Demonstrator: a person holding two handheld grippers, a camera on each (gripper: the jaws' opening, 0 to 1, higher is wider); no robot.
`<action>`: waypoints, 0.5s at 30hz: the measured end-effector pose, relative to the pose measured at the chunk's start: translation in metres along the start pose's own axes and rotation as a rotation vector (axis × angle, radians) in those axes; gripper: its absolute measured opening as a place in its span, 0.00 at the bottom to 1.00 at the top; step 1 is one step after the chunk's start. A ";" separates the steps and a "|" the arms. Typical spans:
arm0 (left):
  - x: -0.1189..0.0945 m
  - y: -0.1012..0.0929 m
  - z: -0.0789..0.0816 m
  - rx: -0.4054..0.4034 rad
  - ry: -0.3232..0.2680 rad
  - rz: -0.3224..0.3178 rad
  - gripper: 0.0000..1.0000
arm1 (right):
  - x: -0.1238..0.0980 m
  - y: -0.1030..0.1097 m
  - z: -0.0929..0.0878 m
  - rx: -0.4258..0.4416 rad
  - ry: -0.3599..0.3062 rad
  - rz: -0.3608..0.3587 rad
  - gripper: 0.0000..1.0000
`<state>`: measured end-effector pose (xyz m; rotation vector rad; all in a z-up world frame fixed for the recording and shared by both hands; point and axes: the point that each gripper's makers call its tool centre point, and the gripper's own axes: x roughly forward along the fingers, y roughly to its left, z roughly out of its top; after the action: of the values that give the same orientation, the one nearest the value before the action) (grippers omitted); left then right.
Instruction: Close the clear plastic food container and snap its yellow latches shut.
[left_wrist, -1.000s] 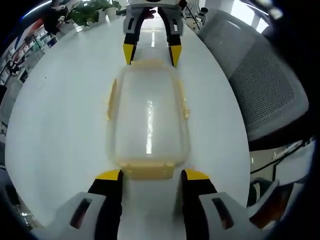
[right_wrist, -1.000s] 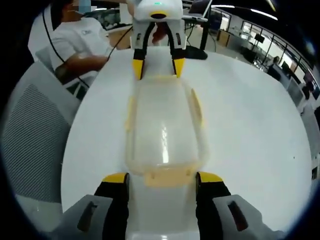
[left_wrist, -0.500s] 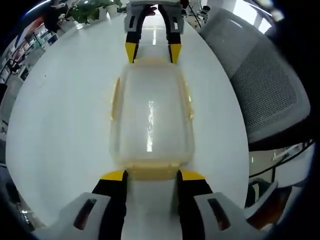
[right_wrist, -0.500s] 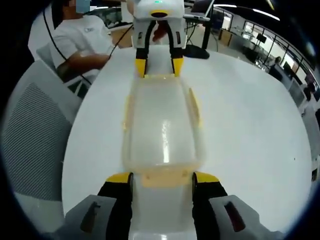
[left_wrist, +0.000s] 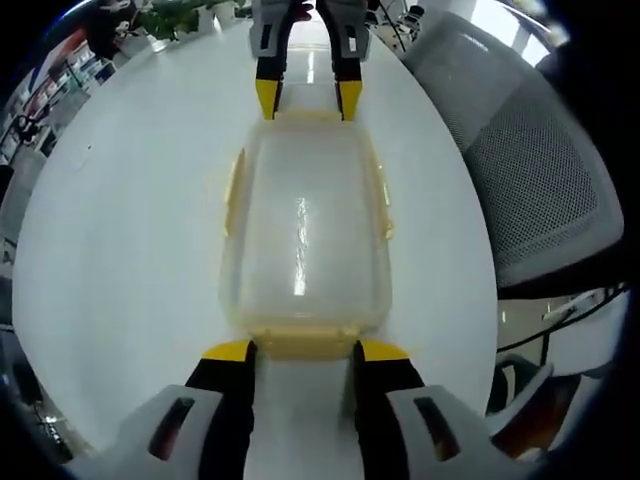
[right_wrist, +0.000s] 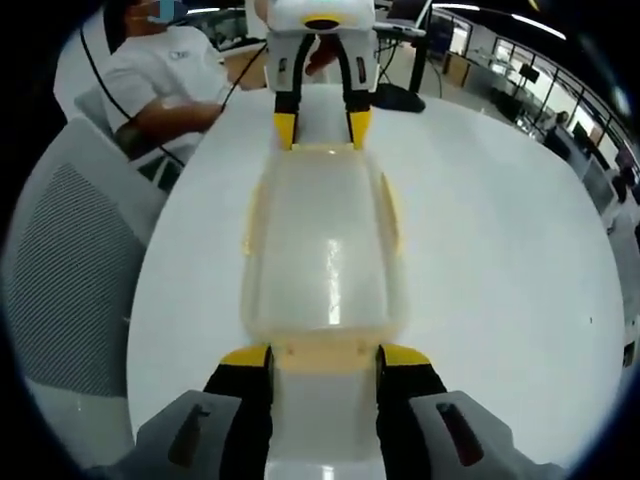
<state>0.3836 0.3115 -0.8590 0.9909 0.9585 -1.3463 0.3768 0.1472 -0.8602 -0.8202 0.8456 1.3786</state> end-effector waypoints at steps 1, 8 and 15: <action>0.000 0.000 0.000 0.000 0.002 0.000 0.38 | 0.000 0.000 0.000 0.002 0.003 -0.001 0.39; 0.000 0.000 -0.001 -0.025 0.010 0.010 0.37 | 0.000 0.001 0.000 0.005 0.022 -0.007 0.38; 0.001 0.000 0.000 -0.021 0.001 0.006 0.36 | 0.001 0.000 0.000 0.007 0.004 -0.008 0.38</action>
<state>0.3839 0.3116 -0.8600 0.9779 0.9672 -1.3284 0.3764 0.1473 -0.8607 -0.8206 0.8495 1.3664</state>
